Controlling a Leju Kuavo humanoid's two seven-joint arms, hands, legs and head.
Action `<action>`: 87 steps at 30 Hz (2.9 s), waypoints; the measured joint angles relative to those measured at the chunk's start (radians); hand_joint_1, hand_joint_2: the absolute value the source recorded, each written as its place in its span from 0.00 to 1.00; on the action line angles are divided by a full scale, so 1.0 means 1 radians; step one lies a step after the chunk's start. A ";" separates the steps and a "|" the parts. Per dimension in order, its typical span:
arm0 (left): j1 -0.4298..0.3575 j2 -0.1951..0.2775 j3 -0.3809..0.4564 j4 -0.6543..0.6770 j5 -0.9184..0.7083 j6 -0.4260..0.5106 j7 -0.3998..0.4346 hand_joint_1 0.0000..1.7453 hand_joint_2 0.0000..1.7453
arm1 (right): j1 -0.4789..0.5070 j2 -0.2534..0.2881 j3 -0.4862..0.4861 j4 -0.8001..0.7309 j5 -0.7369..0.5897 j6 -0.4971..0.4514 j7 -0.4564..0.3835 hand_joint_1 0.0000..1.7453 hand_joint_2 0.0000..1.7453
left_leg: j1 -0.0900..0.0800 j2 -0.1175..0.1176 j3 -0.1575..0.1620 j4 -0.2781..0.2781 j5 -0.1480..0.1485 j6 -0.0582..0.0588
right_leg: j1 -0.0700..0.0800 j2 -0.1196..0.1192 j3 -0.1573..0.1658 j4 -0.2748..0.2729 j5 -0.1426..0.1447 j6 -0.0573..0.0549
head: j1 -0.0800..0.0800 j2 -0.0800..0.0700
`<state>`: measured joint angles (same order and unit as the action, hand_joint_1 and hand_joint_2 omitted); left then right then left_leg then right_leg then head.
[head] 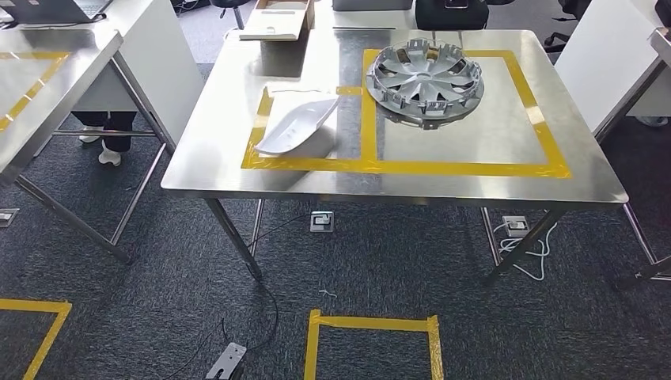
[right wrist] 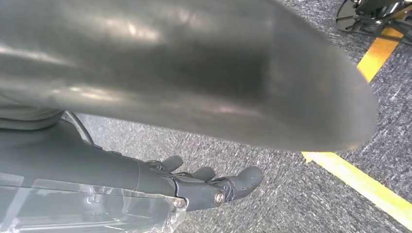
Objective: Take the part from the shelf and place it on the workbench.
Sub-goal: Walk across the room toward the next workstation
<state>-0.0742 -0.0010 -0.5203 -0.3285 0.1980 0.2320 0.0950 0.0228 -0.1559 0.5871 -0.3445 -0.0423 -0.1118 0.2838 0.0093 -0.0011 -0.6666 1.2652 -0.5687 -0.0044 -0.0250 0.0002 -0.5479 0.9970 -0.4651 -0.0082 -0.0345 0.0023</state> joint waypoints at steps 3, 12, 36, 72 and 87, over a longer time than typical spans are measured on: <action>0.002 -0.001 0.000 0.000 0.006 0.015 -0.017 0.00 0.00 | -0.001 0.004 0.000 0.000 0.000 0.002 0.000 0.00 0.00 | -0.008 0.000 0.110 -0.201 0.080 0.026 | 0.004 0.001 0.001 -0.001 0.004 0.005 | 0.001 0.000; 0.008 -0.009 -0.003 -0.001 0.019 0.034 -0.029 0.00 0.00 | -0.002 0.004 0.001 0.000 -0.003 0.004 0.000 0.00 0.00 | -0.017 0.006 0.124 -0.312 0.145 0.067 | 0.000 -0.001 -0.097 0.185 -0.096 0.016 | 0.003 0.000; 0.018 -0.039 -0.005 -0.010 0.093 0.087 -0.047 0.00 0.00 | -0.025 -0.008 0.011 -0.002 0.032 0.016 0.020 0.00 0.00 | -0.014 -0.002 0.192 -0.272 0.046 0.031 | -0.002 -0.001 -0.051 0.000 0.059 0.025 | -0.008 0.000; 0.024 -0.030 -0.045 -0.026 0.107 0.096 -0.040 0.00 0.00 | -0.011 -0.008 0.015 -0.007 0.034 0.012 0.023 0.00 0.00 | -0.011 0.002 0.171 -0.325 0.115 0.053 | -0.007 -0.002 -0.070 0.034 0.011 0.042 | -0.015 0.000; 0.031 -0.029 -0.051 -0.031 0.129 0.103 -0.040 0.00 0.00 | -0.011 -0.010 0.015 -0.014 0.038 0.008 0.025 0.00 0.00 | -0.014 0.002 0.007 -0.207 0.138 0.010 | -0.003 -0.001 0.062 -0.010 -0.055 0.001 | -0.019 0.000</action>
<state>-0.0432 -0.0304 -0.5718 -0.3595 0.3270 0.3346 0.0546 0.0120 -0.1656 0.6023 -0.3580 -0.0039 -0.1038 0.3089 -0.0049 0.0009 -0.6594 1.0579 -0.4311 0.0055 -0.0285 -0.0013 -0.4862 0.9869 -0.5196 -0.0068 -0.0538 0.0023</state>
